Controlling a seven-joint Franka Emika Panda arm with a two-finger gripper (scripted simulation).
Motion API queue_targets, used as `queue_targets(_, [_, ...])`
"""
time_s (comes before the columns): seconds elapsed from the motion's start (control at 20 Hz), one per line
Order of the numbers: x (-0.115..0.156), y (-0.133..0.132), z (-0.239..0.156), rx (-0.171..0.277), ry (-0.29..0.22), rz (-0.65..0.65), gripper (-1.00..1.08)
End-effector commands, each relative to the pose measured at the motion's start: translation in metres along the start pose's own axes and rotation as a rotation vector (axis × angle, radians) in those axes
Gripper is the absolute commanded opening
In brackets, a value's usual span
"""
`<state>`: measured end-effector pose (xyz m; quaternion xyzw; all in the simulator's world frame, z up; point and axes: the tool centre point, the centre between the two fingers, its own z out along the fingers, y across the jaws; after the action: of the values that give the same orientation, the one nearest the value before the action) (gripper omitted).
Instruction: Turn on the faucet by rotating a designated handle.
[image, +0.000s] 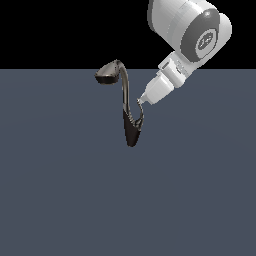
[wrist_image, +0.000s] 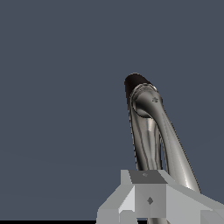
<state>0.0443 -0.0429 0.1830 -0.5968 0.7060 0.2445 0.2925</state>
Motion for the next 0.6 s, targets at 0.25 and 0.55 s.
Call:
queue_targets(0.25, [-0.008, 0.021, 0.0, -0.004, -0.003, -0.002, -1.0])
queue_targets(0.55, [0.003, 0.032, -0.001, 0.004, 0.001, 0.003, -1.0])
